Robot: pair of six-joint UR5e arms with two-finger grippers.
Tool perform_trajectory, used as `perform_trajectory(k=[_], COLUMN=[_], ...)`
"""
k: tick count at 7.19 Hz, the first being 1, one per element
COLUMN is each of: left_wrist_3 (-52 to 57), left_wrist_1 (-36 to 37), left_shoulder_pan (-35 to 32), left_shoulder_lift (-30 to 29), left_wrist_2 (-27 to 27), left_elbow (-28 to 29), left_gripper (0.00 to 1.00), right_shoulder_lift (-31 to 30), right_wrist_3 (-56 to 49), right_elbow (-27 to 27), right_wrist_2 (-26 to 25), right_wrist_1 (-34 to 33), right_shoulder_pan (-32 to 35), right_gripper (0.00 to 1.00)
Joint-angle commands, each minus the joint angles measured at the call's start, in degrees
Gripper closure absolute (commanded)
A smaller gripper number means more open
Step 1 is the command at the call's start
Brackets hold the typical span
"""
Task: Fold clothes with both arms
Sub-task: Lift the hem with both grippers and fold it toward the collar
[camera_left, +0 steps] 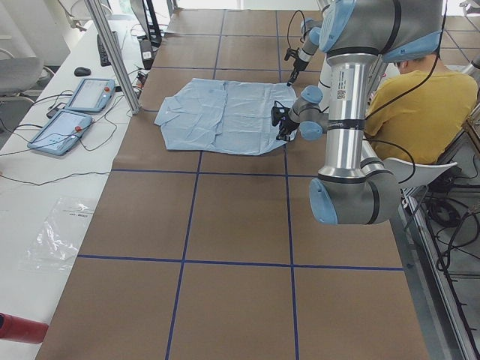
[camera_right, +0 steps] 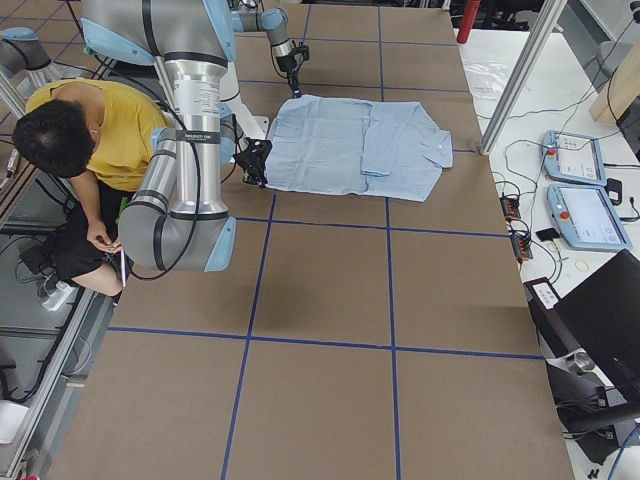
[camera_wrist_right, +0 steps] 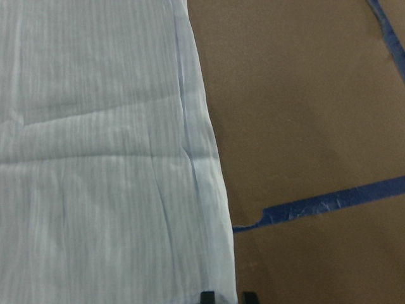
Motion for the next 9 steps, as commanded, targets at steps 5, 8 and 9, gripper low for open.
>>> perform_trajectory(k=[5,8,9], left_wrist_3=[2.5,2.8,3.2], left_wrist_1=[3.0,21.0,23.9], left_shoulder_pan=[0.4,-1.8,-6.4], left_shoulder_lift=[1.3,0.1,-3.3], left_wrist_2=[-6.4,-20.1,-24.4], left_elbow=[-13.3,-34.9,-34.6], left_gripper=[1.0,1.0,1.0], right_shoulder_lift=[0.4,7.7,11.3], right_wrist_3=[-0.3,-0.4,-0.9], right_elbow=[26.6,34.9,34.8], right_wrist_2=[8.5,16.8,17.5], right_wrist_1=[-28.4,-40.4,-43.3], right_shoulder_pan=[2.6,5.6,8.0], right_gripper=[1.0,1.0,1.0])
